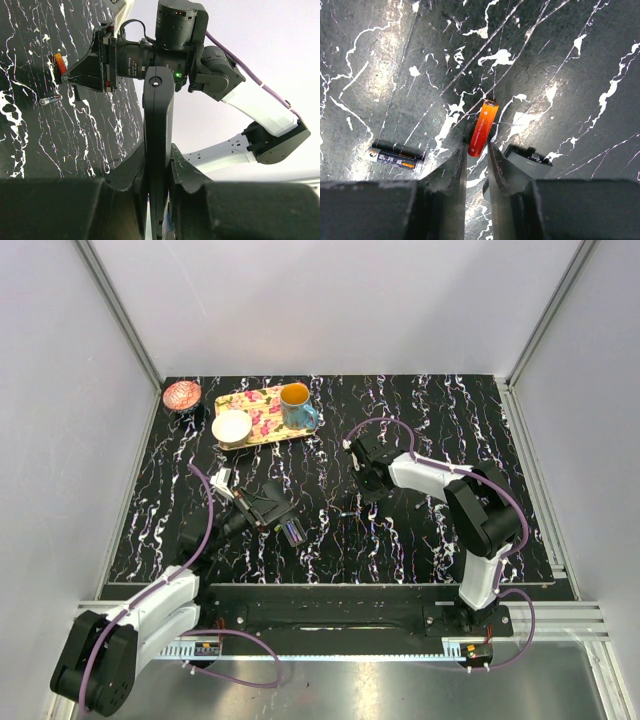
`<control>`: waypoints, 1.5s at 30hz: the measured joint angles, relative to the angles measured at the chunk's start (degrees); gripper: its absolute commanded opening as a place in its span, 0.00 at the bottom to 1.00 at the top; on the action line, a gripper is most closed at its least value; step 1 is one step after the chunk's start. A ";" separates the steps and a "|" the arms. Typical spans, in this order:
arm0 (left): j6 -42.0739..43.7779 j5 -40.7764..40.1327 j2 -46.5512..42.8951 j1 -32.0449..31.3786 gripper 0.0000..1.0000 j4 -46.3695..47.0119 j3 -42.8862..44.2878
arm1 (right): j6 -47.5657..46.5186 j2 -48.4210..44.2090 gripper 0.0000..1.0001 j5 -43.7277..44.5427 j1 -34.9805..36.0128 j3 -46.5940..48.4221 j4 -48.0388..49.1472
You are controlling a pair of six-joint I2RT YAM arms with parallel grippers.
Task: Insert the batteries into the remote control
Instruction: Pick up the battery from the center of the board, then load the battery into the remote control.
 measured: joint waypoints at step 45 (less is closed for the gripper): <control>-2.89 -7.93 27.65 -10.64 0.00 22.93 9.81 | 17.90 -19.23 0.00 -16.70 16.85 29.18 -48.24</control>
